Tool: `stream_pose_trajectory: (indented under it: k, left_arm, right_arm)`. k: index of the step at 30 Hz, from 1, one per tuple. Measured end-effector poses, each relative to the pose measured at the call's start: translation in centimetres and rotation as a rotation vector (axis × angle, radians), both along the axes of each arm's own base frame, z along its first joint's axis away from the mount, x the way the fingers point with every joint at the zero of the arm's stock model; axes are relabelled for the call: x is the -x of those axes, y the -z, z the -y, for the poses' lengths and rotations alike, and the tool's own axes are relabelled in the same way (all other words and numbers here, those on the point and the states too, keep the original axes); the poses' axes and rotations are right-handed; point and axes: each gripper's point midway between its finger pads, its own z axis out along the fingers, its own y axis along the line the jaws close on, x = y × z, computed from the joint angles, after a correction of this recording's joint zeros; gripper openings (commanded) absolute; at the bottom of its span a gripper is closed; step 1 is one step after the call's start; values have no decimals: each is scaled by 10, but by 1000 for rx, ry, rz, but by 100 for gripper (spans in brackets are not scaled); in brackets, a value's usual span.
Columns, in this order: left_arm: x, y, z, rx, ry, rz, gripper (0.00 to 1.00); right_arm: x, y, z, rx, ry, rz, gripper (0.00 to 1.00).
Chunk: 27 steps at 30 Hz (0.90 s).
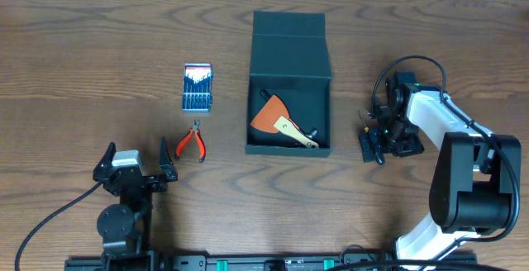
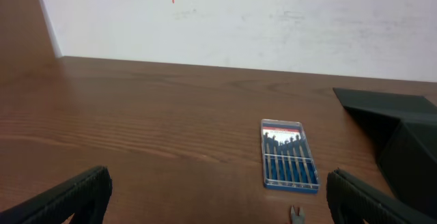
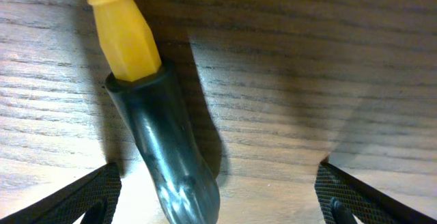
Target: Pack container
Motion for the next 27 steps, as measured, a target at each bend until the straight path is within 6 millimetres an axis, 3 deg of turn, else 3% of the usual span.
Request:
stream_pose_trajectory:
  k: [3,7,10,12,17,24,27]
  left_arm:
    - [0,0,0,0,0,0,98]
    - [0,0,0,0,0,0,99]
    - [0,0,0,0,0,0,99]
    - [0,0,0,0,0,0,99]
    - [0,0,0,0,0,0,99]
    - [0,0,0,0,0,0,99]
    - [0,0,0,0,0,0,99]
  right_arm:
    - [-4,0,0,-2,-27,14,89]
    - [-7,0,0,-9,-47,30,73]
    - [-9,0,-1,-13,-48,36,72]
    - [-9,0,-1,-12,-50,38,60]
    - [-11,0,-2,-18,-50,46,21]
    - [-12,-1,-2,-17,-40,50,2]
    - [-12,-1,-2,-17,-39,50,1]
